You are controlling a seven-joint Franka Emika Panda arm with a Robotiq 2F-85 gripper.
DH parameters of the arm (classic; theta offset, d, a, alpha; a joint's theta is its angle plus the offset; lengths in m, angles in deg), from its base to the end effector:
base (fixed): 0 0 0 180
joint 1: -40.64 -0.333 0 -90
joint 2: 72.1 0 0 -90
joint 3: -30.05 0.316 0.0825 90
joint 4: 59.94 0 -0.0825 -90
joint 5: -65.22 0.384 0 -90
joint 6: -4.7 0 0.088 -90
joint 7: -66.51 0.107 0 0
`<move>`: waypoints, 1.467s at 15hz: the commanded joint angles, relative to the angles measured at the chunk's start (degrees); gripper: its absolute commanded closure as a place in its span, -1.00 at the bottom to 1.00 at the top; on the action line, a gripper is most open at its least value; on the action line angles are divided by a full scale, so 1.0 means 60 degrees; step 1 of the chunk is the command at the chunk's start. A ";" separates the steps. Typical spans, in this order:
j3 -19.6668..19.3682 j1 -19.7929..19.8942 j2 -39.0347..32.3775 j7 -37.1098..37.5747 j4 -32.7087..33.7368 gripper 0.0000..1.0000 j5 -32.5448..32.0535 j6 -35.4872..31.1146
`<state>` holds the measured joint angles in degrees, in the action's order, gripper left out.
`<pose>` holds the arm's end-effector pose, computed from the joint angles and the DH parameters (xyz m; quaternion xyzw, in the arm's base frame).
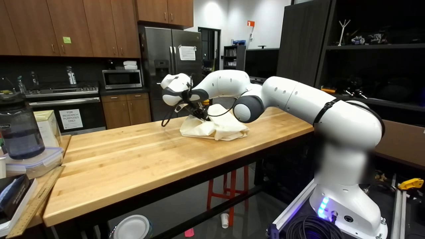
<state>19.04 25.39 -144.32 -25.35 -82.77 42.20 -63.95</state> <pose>0.7448 0.0945 0.2891 0.6145 0.7032 -0.3491 0.0775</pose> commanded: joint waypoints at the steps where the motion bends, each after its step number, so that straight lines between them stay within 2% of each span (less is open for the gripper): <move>1: 0.0155 0.0917 0.0476 0.0846 -0.0035 0.98 0.0639 0.0095; 6: 0.0191 0.1996 0.0693 0.2203 -0.0224 0.98 0.1375 0.0308; 10: 0.0282 0.2247 0.0677 0.3415 -0.0254 0.98 0.2047 0.0396; 13: 0.0398 0.1680 0.0642 0.3536 -0.0128 0.98 0.2131 0.0107; 22: 0.0228 -0.1522 0.0751 0.1664 -0.0306 0.98 0.0847 -0.0664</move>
<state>21.49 20.47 -141.77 -11.07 -82.44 50.11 -66.94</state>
